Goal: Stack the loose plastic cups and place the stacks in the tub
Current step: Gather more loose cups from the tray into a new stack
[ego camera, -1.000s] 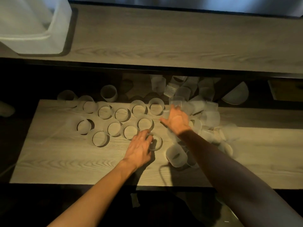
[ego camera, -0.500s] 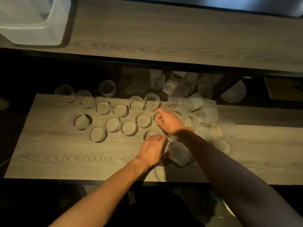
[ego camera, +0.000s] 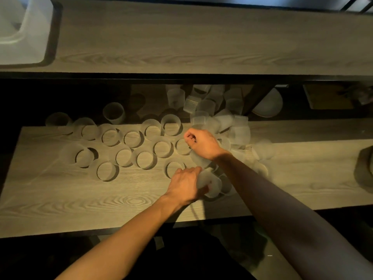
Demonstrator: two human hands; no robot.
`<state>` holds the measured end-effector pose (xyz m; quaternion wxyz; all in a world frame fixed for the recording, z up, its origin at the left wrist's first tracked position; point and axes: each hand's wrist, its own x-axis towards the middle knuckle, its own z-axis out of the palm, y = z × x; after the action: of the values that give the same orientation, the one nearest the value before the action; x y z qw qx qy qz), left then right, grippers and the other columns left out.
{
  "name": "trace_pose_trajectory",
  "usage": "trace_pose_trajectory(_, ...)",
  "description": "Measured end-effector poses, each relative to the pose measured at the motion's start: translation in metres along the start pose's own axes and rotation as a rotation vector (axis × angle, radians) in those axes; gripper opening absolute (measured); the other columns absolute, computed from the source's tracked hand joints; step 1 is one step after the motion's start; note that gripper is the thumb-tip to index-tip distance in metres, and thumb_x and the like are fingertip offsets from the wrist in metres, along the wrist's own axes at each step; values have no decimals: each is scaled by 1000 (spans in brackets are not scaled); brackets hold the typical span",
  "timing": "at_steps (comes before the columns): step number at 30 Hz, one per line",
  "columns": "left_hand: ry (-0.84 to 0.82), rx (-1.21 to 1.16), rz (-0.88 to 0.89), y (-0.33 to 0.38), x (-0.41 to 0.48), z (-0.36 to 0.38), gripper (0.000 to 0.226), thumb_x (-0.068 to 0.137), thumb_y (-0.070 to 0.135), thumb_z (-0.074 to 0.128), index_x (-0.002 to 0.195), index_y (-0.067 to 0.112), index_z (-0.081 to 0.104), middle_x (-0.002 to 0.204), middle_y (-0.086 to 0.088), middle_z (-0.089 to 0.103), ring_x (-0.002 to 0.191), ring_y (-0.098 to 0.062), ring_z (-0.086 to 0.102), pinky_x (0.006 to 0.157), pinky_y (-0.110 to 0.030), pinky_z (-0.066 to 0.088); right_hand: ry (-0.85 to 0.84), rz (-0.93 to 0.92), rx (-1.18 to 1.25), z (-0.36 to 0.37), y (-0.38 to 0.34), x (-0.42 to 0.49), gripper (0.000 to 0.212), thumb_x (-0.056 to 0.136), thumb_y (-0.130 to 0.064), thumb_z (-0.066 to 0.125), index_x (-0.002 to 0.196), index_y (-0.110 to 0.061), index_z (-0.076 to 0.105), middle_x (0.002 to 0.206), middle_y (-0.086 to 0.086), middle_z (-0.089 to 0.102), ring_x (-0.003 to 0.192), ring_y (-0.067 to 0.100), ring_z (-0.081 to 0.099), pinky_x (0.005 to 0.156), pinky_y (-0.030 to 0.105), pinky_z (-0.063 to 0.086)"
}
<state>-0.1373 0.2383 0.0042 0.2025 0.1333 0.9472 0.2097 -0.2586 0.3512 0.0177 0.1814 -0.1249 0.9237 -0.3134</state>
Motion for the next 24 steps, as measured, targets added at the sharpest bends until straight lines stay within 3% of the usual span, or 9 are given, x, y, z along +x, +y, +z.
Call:
trace_pose_trajectory(3,7,-155,-27,0,0,-11,59,85,57,63,133,26,50,121,2,64,106,-20,62,96,-37,44,33,18,31,-9,7,-6,10,97,-28,57,99,-29,67,93,-9,68,89,14,63,85,42,54)
trace_pose_trajectory(8,200,-308,-39,-19,-6,-35,66,84,59,67,138,27,47,113,10,58,93,-7,58,85,-32,53,80,61,94,-18,11,-10,10,98,-32,59,104,-29,67,95,-13,66,89,6,62,84,33,55)
trace_pose_trajectory(11,338,-240,-3,-38,-6,-47,69,83,51,74,140,21,48,113,7,55,97,-9,56,85,-29,49,31,68,64,-22,-3,-10,26,98,-52,53,101,-30,65,92,-13,63,84,4,58,75,29,49)
trace_pose_trajectory(14,400,-96,48,-57,-11,-50,60,82,38,78,133,19,53,114,1,57,101,-17,58,87,-36,48,-162,118,99,-13,-21,-5,44,92,-72,45,97,-34,66,93,-10,65,87,11,61,77,35,51)
trace_pose_trajectory(18,417,42,95,-81,-31,-50,51,78,33,83,120,18,59,117,-2,55,101,-25,60,83,-39,50,-283,46,134,11,-45,3,14,94,-32,62,94,-24,72,87,-3,71,81,15,67,86,45,56)
trace_pose_trajectory(21,484,17,11,-94,-51,-46,55,76,46,83,119,19,61,137,-9,45,118,-28,53,97,-42,49,-301,-22,58,26,-66,2,18,95,-22,60,107,-20,73,100,-3,70,91,14,65,84,34,54)
trace_pose_trajectory(24,508,-108,-175,-108,-70,-44,77,73,50,83,136,19,50,151,-10,35,134,-28,42,107,-42,43,-296,-94,-22,53,-84,1,22,96,-19,60,114,-22,72,108,-3,69,97,12,63,84,28,52)
